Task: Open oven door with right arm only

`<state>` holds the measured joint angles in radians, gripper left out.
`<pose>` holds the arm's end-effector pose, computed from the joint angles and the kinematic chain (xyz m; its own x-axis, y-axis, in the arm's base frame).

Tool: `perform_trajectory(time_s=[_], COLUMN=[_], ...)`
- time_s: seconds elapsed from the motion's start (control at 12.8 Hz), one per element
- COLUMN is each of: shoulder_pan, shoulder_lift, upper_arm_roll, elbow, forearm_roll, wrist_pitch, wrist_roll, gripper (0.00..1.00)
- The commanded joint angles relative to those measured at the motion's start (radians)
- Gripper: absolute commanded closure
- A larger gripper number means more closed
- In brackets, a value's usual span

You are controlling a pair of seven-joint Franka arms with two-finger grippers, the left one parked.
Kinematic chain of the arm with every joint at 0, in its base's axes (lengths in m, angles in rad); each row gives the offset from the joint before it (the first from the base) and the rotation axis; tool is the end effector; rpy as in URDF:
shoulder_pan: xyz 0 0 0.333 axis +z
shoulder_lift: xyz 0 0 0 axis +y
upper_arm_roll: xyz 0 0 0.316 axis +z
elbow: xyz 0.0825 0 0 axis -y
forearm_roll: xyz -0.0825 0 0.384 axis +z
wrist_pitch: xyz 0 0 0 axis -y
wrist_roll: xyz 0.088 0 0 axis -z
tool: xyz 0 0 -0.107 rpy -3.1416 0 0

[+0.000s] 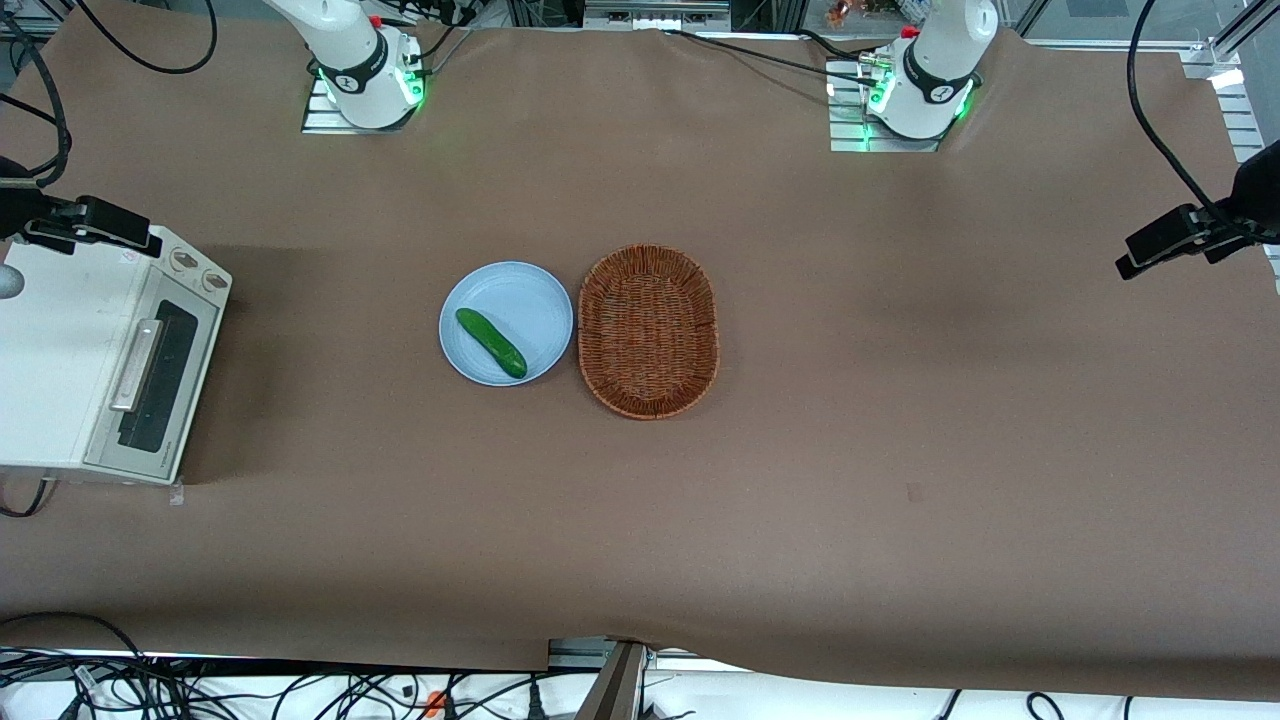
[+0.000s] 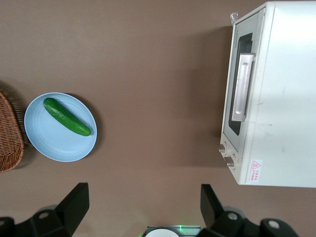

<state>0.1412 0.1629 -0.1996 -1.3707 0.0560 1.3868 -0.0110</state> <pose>0.5838 -0.0169 0.6111 0.9890 -0.0386 -0.1428 -0.0426 -0.9988 -0.0254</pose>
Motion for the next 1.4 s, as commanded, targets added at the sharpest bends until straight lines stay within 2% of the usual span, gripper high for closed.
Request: perform_trajectory(time_s=[0.0, 1.01, 1.17, 1.33], shoulder_pan=[-0.011, 0.001, 0.001, 0.011], shoulder_lift=[-0.003, 0.125, 0.147, 0.176], upper_arm_roll=[0.005, 0.009, 0.009, 0.011], elbow=[-0.002, -0.045, -0.057, -0.073], forearm_roll=[0.008, -0.001, -0.004, -0.037], wrist_pitch=[-0.012, -0.037, -0.017, 0.023], wrist_roll=[-0.015, -0.014, -0.014, -0.021], gripper=[0.00, 0.01, 0.15, 0.42])
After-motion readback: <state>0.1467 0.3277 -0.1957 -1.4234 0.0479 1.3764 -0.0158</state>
